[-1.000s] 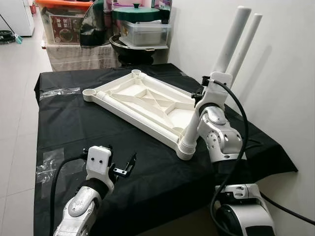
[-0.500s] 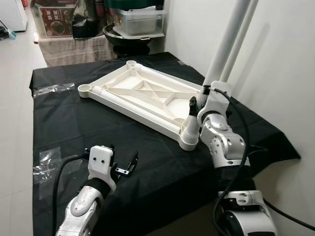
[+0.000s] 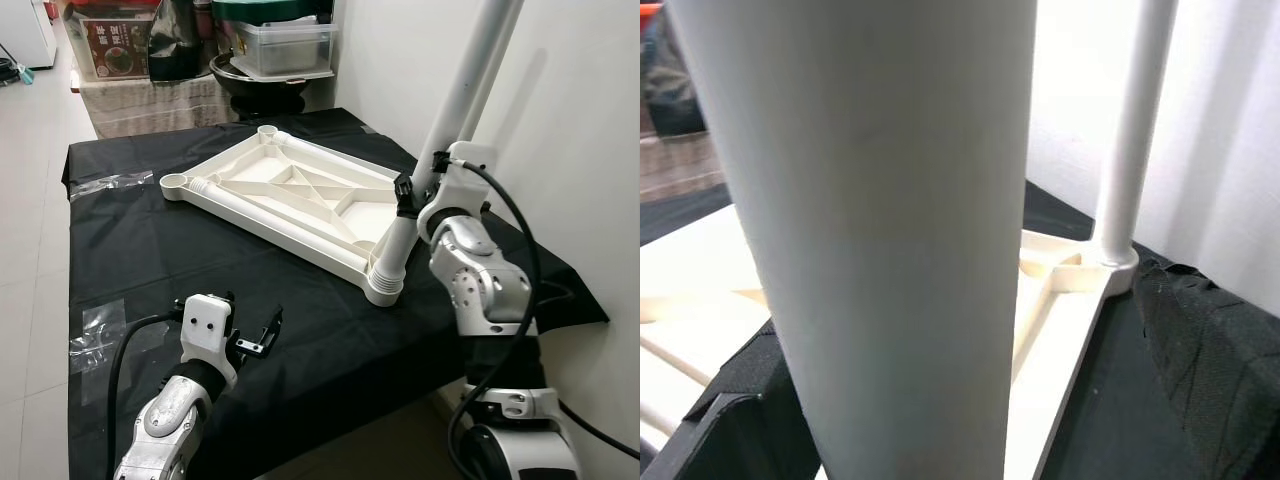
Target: Building children table
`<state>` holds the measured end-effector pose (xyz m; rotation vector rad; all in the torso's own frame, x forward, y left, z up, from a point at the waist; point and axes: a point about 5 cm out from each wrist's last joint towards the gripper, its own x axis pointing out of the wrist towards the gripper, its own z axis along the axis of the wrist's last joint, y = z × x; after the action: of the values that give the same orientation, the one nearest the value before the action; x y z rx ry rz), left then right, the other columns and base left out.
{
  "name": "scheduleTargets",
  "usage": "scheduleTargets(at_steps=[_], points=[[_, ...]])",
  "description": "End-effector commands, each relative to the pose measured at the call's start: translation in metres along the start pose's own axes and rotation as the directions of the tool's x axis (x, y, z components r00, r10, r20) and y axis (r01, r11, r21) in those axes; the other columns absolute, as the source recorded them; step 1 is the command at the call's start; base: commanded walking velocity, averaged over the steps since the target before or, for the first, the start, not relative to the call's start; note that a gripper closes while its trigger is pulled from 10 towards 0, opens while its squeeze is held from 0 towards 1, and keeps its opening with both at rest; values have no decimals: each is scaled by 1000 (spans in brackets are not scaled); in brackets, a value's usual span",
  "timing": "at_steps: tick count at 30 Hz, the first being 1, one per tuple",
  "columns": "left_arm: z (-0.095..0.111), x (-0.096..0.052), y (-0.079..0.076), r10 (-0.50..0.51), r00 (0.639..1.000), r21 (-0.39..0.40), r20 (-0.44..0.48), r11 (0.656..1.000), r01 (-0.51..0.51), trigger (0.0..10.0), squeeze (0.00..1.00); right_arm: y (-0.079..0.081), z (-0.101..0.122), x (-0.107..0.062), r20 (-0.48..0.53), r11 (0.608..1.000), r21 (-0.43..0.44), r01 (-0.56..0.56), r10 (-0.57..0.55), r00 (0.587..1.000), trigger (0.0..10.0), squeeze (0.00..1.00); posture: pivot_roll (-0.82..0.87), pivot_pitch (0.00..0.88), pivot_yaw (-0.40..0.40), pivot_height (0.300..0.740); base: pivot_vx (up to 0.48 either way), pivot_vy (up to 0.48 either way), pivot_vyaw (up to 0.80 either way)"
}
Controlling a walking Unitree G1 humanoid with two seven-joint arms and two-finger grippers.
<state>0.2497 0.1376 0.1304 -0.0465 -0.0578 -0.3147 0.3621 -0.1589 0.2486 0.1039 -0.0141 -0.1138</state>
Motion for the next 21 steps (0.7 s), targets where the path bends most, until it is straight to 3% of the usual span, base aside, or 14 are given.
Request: scheduleTargets(at_steps=[1,2,3,8,9,10,11,12,17,20,21], points=[[-3,1,-1,-9,1000,1,-9,1000,9,10000,0,-10,6,0,11,1000,-9,-21,21,1000,10000,1000,54,0,-84,740,0,0,0],[-3,1,-1,-9,1000,1,-9,1000,9,10000,0,-10,6,0,11,1000,-9,-21,21,1000,10000,1000,54,0,-84,740,0,0,0],[-3,1,-1,-11,1000,0,-10,1000,11,10000,0,-23,15,2,32,997,-50,-58,59,998,10000,1000,55,0,-84,740,0,0,0],[-3,1,-1,-14,1000,1,-12,1000,14,10000,0,-37,20,7,27,987,-92,-132,135,990,10000,1000,54,0,-81,740,0,0,0],[-3,1,-1,-16,1000,1,-11,1000,16,10000,0,-39,20,9,22,984,-107,-142,145,989,10000,835,54,0,-81,740,0,0,0],[-3,1,-1,-16,1000,1,-11,1000,16,10000,0,-39,20,9,22,984,-107,-142,145,989,10000,835,54,0,-81,740,0,0,0],[-3,2,-1,-17,1000,0,-11,1000,17,10000,0,-40,21,9,21,980,-118,-159,162,987,10000,337,54,0,-80,740,0,0,0],[-3,2,-1,-18,1000,0,-10,1000,18,10000,0,-42,22,10,22,978,-123,-167,171,985,10000,0,54,0,-80,740,0,0,0],[-3,3,-2,-22,1000,0,-9,1000,22,10000,0,-47,24,15,16,973,-120,-197,200,980,10000,0,52,0,-79,740,0,0,0],[-3,3,-2,-24,1000,2,-8,1000,24,10000,0,-46,26,18,25,958,-10,-287,287,958,10000,0,57,0,-82,740,0,0,0],[-3,3,-2,-24,1000,2,-8,1000,24,10000,0,-46,26,18,25,958,-10,-287,287,958,10000,0,57,0,-82,740,0,0,0]])
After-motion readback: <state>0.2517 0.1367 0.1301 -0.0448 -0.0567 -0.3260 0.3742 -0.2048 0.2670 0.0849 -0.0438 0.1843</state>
